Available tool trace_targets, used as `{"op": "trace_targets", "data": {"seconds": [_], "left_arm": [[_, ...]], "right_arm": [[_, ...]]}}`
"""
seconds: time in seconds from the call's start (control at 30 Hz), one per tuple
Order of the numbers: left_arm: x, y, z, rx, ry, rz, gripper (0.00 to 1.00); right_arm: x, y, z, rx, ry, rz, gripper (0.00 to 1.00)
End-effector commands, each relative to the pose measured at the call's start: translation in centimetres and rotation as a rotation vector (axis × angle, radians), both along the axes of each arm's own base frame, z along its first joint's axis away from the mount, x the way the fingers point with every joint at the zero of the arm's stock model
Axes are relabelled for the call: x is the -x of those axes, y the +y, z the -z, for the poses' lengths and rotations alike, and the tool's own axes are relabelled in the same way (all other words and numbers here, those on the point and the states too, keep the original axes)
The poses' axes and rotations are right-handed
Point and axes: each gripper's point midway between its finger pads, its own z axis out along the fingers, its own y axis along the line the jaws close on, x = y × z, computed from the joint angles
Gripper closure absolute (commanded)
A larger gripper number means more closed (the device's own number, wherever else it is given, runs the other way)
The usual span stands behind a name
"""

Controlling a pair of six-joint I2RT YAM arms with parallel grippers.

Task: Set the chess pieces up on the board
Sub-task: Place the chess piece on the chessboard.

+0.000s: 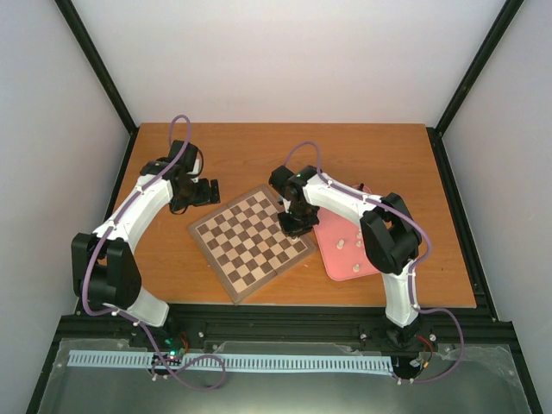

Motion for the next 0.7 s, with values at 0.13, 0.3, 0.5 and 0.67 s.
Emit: {"op": "trace_targets", "data": {"seconds": [0.13, 0.3, 0.5, 0.67], "left_arm": [[-0.3, -0.2, -1.0, -0.004, -0.034, 0.024, 0.0], [-0.4, -0.2, -1.1, -0.004, -0.037, 0.025, 0.0], [-0.4, -0.3, -1.1, 0.0, -0.038, 0.025, 0.0], [-0.4, -0.3, -1.2, 0.0, -0.04, 0.025, 0.0]], "right_arm": [[0.8, 0.9, -0.3, -0.021, 0.009, -0.037, 0.83], [0.6, 0.7, -1.2, -0.017, -0.013, -0.035, 0.77], [0.0, 0.1, -2.3, -0.003, -0.066, -0.013, 0.67], [-0.4, -0.3, -3.5, -0.003, -0.108, -0.003, 0.53]]}}
